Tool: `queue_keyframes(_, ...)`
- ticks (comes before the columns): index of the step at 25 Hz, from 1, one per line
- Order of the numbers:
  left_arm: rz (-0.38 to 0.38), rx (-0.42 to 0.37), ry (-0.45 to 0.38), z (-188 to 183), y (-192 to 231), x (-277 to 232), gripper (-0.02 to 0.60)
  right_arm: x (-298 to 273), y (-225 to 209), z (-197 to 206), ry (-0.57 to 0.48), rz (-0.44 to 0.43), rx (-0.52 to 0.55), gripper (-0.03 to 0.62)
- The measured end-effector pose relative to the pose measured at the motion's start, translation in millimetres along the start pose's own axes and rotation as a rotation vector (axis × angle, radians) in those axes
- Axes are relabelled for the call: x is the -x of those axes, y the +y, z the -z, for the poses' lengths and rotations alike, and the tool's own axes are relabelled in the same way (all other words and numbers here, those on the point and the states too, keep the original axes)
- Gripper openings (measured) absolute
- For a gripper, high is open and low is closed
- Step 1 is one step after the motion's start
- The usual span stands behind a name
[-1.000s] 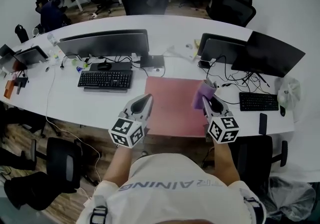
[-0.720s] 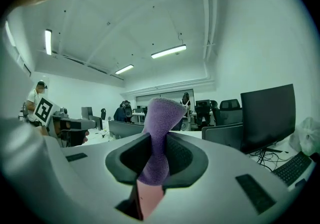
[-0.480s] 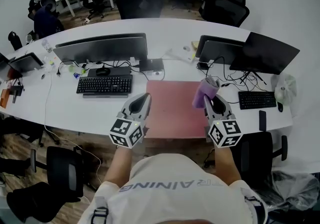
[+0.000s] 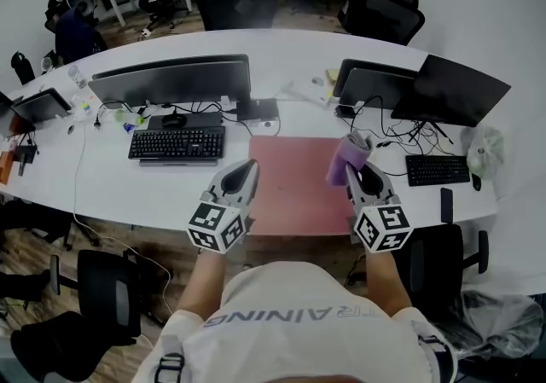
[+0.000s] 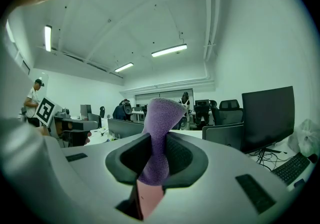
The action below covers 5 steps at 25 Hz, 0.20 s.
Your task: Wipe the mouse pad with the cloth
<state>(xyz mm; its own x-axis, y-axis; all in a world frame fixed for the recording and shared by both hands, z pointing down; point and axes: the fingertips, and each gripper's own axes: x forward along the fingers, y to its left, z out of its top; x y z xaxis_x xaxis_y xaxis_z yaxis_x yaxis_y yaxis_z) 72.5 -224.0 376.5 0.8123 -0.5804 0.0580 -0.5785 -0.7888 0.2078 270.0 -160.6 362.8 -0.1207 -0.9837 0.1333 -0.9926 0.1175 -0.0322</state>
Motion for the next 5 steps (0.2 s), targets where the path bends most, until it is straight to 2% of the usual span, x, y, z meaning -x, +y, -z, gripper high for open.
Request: queue_keyframes(5,-0.003,0.004,0.009,4.9,0.0,-4.4,0.031,-1.3,-3.3,1.3,0.006,-0.005,-0.001,0.095)
